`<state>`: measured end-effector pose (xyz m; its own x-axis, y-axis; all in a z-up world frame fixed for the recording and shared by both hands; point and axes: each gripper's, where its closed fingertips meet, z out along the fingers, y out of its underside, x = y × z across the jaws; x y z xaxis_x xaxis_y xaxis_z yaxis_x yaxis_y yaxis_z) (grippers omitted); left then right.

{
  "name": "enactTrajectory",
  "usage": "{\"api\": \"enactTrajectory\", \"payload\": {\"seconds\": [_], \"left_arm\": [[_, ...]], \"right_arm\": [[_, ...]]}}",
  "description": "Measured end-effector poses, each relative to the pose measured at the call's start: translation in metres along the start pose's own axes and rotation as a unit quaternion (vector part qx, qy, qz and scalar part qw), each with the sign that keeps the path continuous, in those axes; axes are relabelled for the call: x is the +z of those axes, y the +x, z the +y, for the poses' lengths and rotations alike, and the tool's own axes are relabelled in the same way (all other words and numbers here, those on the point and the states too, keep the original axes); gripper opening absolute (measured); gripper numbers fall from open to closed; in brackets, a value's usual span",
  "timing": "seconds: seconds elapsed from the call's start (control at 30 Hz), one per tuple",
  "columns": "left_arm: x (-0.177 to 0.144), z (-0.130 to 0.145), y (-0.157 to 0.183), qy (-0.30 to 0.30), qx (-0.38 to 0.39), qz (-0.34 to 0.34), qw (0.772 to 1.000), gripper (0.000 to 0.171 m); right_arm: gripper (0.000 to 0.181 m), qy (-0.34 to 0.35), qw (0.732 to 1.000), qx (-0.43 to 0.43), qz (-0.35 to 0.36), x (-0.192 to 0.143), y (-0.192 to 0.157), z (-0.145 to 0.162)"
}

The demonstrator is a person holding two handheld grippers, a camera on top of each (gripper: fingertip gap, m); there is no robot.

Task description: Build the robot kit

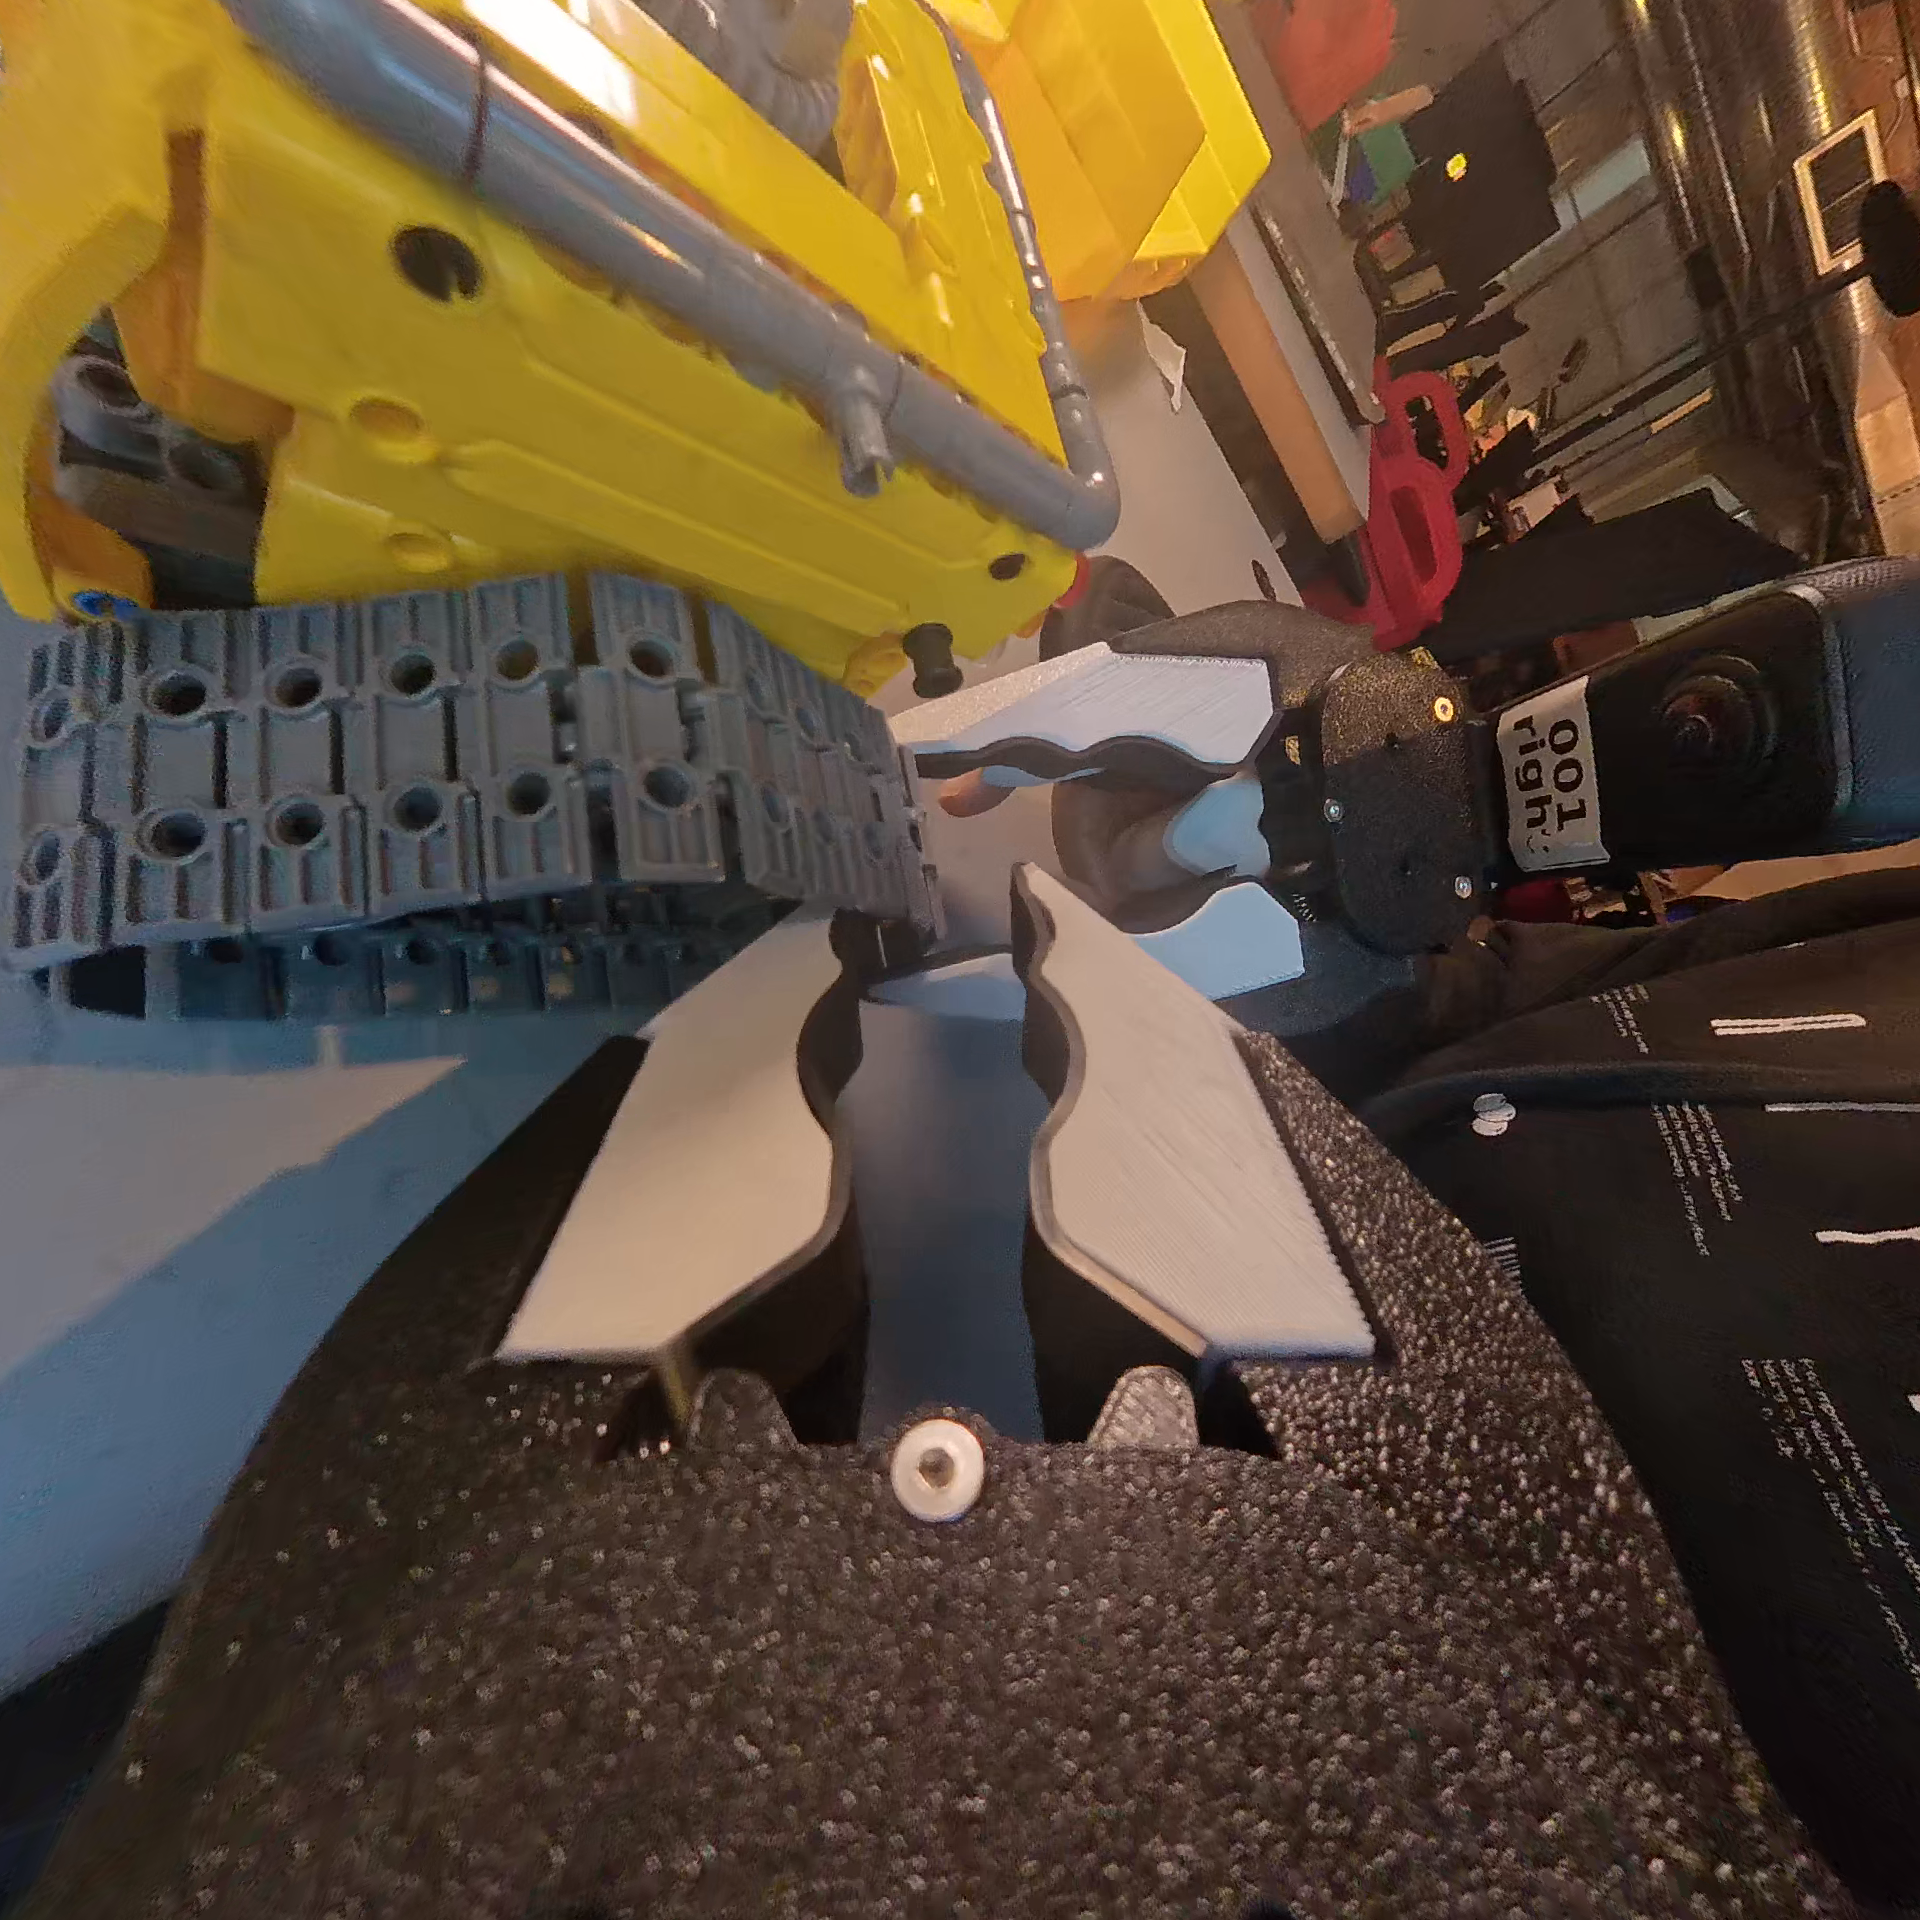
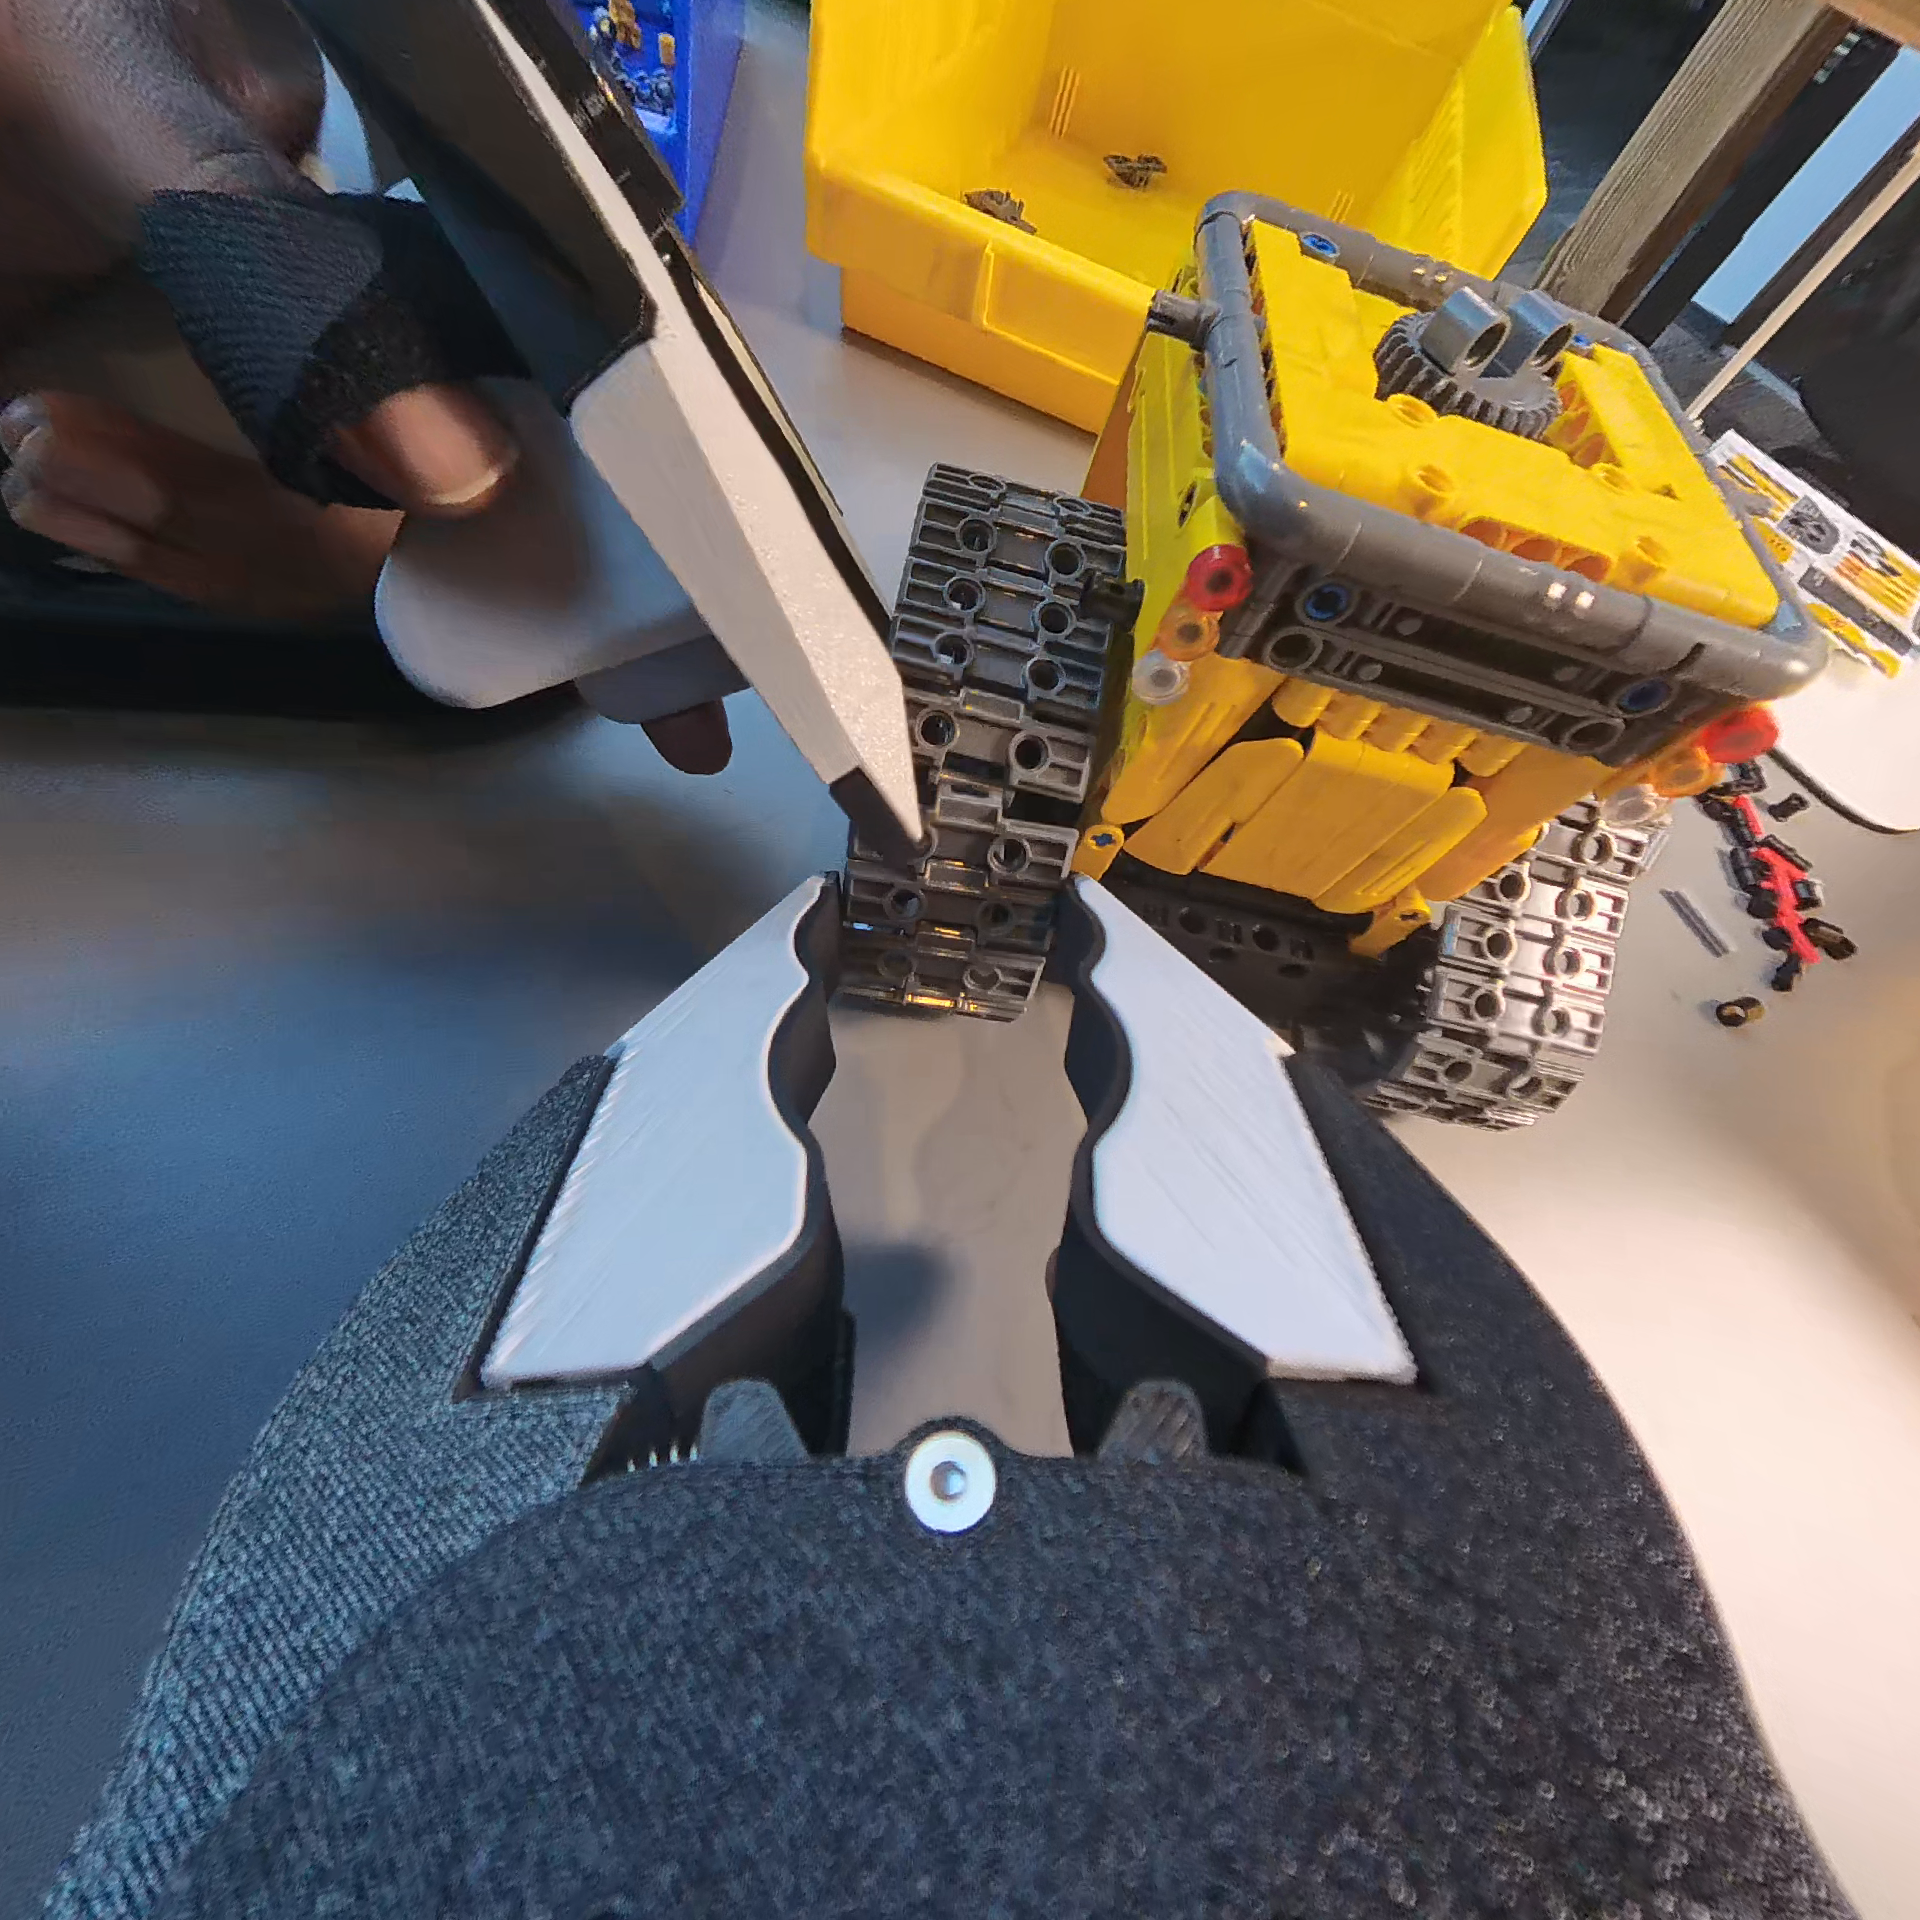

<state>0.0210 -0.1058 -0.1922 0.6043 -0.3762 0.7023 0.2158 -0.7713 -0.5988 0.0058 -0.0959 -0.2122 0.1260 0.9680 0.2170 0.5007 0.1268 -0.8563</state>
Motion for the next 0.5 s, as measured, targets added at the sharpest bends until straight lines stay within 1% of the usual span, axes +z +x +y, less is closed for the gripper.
{"api": "enactTrajectory", "payload": {"seconds": [0.1,0.3,0.4,0.5], "left_arm": [[-0.001,0.001,-0.001,-0.001,0.007,-0.001,1.0,0.032],[-0.007,-0.015,0.0,0.049,0.012,0.007,0.999,0.032],[-0.009,-0.017,-0.002,0.053,0.029,-0.006,0.998,0.035],[-0.011,-0.016,0.001,0.052,0.02,0.008,0.998,0.038]], "right_arm": [[0.041,0.001,1.0,0.0,0.0,0.0,0.0,0.0],[0.042,0.003,1.0,0.002,0.002,0.001,0.001,-0.002],[0.041,0.004,1.0,0.002,0.001,0.002,0.001,-0.002],[0.042,0.0,1.0,0.0,-0.001,0.003,0.001,-0.001]]}}
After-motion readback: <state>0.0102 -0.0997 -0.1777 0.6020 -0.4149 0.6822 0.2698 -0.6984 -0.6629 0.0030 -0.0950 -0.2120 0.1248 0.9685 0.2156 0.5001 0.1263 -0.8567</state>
